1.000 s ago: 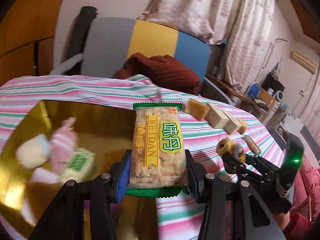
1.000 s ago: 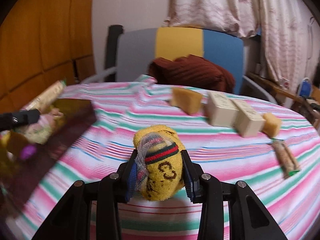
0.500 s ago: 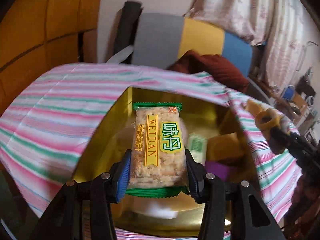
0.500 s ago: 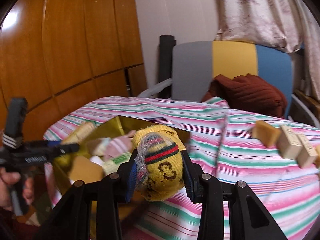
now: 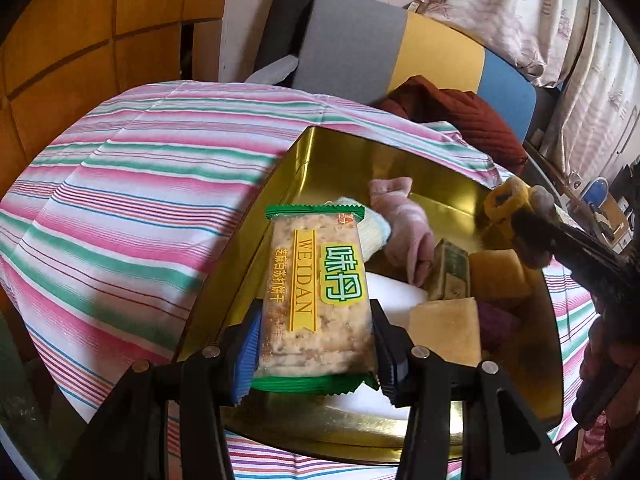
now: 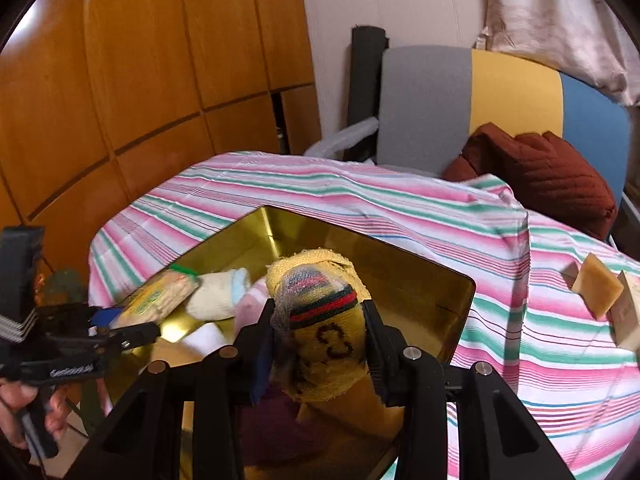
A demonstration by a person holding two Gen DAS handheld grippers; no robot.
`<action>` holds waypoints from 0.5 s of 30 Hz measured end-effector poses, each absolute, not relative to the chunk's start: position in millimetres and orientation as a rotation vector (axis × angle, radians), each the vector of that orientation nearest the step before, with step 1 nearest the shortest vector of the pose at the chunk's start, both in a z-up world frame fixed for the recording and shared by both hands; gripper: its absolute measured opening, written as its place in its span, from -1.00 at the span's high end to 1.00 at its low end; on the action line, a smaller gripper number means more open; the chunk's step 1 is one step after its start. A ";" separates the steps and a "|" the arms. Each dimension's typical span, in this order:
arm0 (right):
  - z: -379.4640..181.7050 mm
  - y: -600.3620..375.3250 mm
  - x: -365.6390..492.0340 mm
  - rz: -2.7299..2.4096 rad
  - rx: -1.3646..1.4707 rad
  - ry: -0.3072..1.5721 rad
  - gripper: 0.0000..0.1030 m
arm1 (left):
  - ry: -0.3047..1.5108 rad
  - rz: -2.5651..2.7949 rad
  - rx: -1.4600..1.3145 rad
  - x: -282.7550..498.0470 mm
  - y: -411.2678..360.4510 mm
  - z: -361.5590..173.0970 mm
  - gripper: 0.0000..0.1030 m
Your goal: Organize objects
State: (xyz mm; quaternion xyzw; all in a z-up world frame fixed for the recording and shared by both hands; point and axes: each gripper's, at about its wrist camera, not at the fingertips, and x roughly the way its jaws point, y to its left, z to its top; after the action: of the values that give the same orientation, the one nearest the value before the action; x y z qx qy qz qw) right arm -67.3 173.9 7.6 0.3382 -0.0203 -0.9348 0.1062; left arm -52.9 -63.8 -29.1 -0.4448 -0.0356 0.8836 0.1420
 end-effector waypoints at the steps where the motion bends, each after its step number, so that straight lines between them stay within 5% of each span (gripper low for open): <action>1: 5.3 175.5 -71.1 -2.754 1.008 -0.073 0.21 | -0.098 2.552 -1.286 -54.1 -64.2 -29.2 0.04; 6: -1.9 186.1 -88.8 -2.777 1.057 -0.150 0.15 | -0.067 2.556 -1.309 -57.0 -62.9 -33.3 0.04; 10: -4.0 190.5 -92.9 -2.805 1.095 -0.223 -0.36 | -0.026 2.560 -1.349 -57.4 -60.0 -39.7 0.04; 15: 1.8 184.7 -72.1 -2.823 1.014 -0.210 -0.47 | -0.064 2.585 -1.309 -55.2 -61.4 -31.5 0.04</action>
State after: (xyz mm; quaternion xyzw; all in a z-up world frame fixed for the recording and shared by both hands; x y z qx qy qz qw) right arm -72.1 184.7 1.8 0.3365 -0.0696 -0.9367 0.0671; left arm -55.2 -61.4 -31.5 -0.4482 -0.0219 0.8853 0.1216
